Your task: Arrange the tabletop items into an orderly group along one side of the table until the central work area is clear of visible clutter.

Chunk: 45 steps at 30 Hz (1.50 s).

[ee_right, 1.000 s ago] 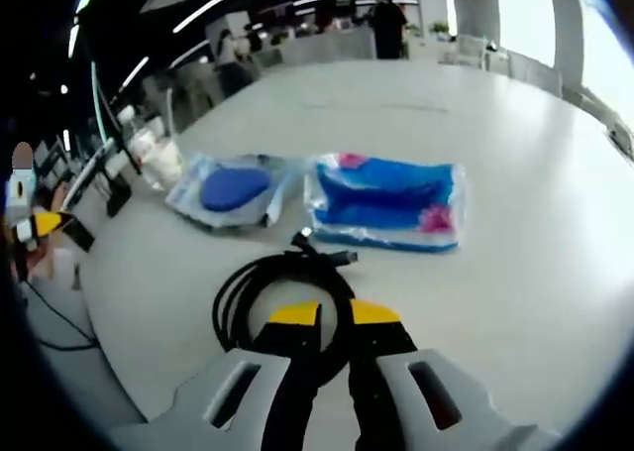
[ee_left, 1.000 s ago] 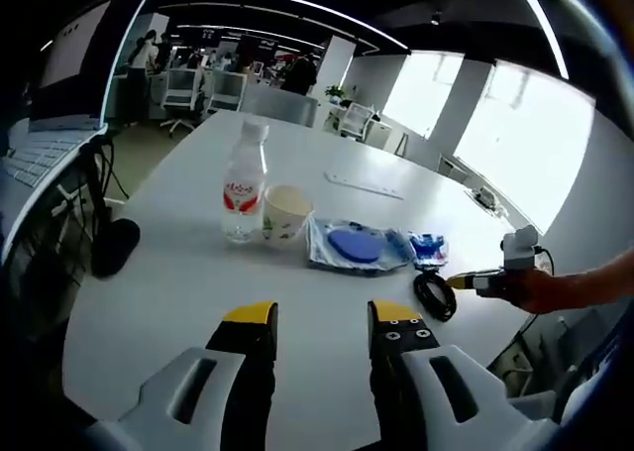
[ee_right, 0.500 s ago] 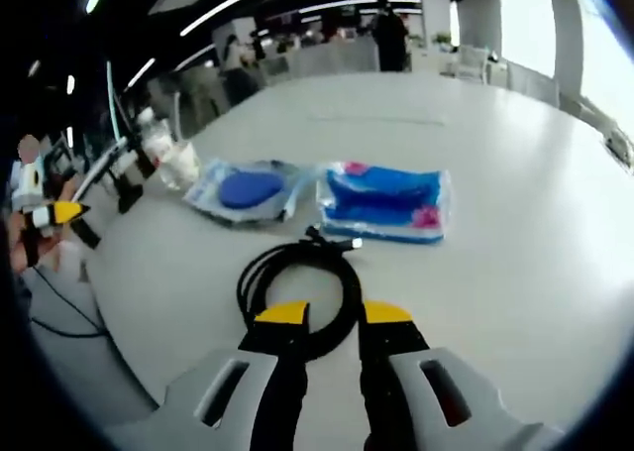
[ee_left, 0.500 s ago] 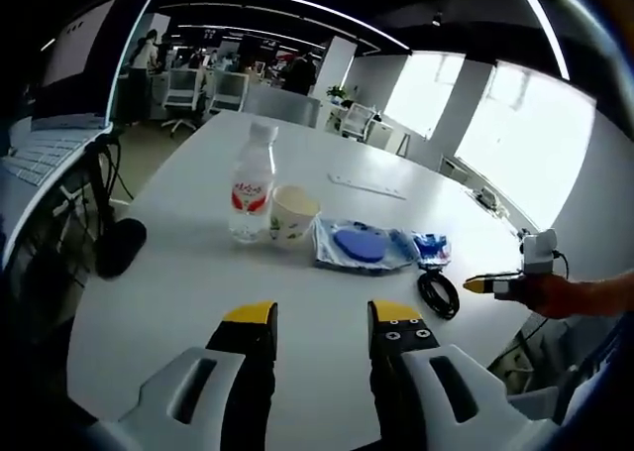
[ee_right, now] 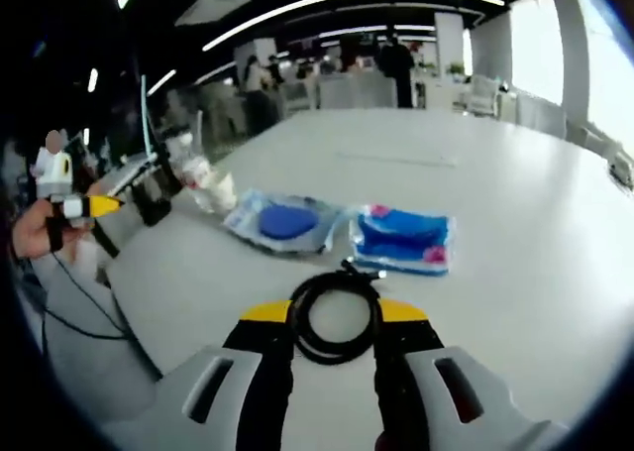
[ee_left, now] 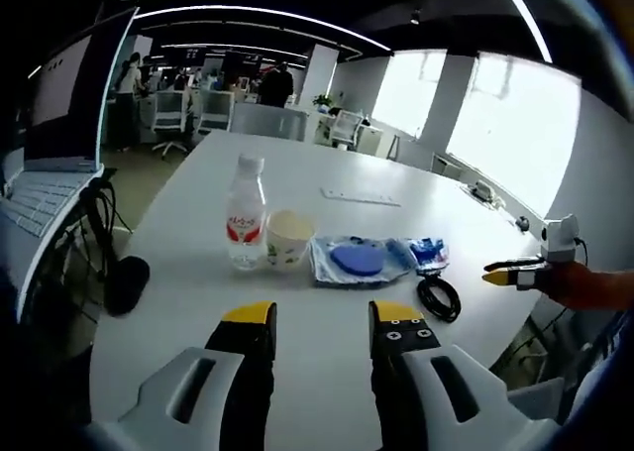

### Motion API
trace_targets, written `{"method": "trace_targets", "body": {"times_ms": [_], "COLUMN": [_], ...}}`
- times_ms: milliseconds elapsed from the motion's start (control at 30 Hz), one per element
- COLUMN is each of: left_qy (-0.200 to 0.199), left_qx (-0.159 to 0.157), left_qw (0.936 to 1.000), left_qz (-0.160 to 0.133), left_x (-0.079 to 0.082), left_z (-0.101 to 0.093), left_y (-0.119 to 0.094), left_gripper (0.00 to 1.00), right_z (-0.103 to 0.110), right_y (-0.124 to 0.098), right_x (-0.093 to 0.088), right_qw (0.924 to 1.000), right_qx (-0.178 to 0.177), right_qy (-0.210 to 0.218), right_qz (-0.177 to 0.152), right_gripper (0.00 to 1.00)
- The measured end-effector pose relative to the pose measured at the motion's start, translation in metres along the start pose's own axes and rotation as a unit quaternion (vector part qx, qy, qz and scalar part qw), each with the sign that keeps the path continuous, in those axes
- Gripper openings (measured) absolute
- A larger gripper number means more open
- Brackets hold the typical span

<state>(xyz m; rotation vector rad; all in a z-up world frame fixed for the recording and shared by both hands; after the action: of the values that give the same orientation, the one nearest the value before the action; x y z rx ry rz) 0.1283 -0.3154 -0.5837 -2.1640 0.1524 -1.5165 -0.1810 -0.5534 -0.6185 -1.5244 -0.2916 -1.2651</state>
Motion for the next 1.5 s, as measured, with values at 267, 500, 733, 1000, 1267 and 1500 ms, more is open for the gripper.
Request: {"method": "trace_targets", "body": {"times_ms": [267,500,733,1000,1267,1500], "left_qy": [-0.017,-0.02,-0.027,-0.03,-0.008,-0.005], "left_qx": [-0.002,-0.005,-0.005,0.0,-0.014,-0.018], "left_qw": [0.9998,0.9998,0.9996,0.9995,0.9999,0.9998], "left_qz": [0.005,0.003,-0.001,-0.005,0.003,0.007], "left_x": [-0.011,-0.01,-0.008,-0.007,-0.006,-0.014], "left_z": [0.003,0.003,0.002,0.006,0.009,0.014], "left_y": [-0.002,-0.004,-0.003,-0.005,-0.007,-0.014], "left_gripper": [0.36,0.36,0.38,0.38,0.4,0.4], "right_z": [0.012,0.02,0.027,0.034,0.038,0.045], "right_y": [-0.01,-0.012,-0.015,-0.013,-0.01,-0.001], "right_x": [-0.02,-0.024,-0.026,-0.025,-0.023,-0.019], "right_qw": [0.9998,0.9997,0.9996,0.9996,0.9997,0.9995], "right_qx": [0.003,0.007,0.006,0.009,0.019,0.025], "right_qy": [0.009,0.017,0.024,0.024,0.007,-0.004], "right_qz": [0.015,0.013,0.01,0.01,0.016,0.02], "right_gripper": [0.33,0.36,0.37,0.37,0.41,0.41]}}
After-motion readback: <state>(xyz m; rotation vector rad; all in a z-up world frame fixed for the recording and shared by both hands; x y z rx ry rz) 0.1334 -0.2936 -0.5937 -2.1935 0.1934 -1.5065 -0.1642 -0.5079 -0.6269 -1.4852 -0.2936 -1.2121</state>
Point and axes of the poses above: the point that each gripper's makers call its tool centre point, and the gripper's own axes: y roughly forward along the fingers, z roughly to its left, x roughly out of its top, the point moved 8 cm from there along -y, roughly backward along the fingers, and after that the axes turned 2 degrees about -z, right-handed, at the moved point
